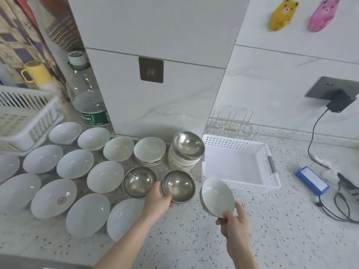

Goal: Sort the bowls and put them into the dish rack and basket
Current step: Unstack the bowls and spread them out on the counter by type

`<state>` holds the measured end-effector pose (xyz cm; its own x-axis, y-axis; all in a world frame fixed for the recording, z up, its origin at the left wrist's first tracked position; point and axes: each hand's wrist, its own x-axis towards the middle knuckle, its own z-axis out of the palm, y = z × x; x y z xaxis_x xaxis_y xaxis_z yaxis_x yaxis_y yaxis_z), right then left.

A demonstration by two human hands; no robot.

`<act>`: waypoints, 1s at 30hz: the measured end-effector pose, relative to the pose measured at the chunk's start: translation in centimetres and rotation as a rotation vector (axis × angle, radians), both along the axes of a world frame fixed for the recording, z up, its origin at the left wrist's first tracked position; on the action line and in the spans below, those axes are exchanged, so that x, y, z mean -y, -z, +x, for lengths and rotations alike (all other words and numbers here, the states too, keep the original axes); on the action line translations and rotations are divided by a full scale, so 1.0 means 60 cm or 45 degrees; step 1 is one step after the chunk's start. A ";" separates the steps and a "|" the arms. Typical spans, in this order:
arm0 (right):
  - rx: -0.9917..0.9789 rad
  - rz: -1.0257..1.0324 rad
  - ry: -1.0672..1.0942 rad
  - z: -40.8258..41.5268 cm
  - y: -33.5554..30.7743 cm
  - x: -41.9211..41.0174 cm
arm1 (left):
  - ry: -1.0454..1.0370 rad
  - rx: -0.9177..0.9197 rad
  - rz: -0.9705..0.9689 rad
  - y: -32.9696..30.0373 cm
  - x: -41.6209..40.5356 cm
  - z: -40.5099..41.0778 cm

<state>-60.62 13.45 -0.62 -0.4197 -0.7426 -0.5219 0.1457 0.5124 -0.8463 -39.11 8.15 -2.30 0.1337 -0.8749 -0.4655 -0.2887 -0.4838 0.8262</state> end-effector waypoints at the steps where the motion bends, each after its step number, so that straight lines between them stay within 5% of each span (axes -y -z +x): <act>1: 0.009 0.008 -0.017 -0.001 0.002 0.003 | -0.003 0.018 0.010 0.003 0.001 -0.002; 19: 0.050 0.053 -0.227 0.000 0.025 0.005 | -0.069 0.207 0.024 0.016 0.002 -0.013; 26: 0.063 0.056 -0.237 0.011 0.032 -0.008 | -0.144 0.004 0.112 0.021 -0.007 -0.012; 30: 0.047 0.071 -0.253 0.020 0.037 -0.016 | -0.259 -0.323 0.272 0.016 -0.006 -0.011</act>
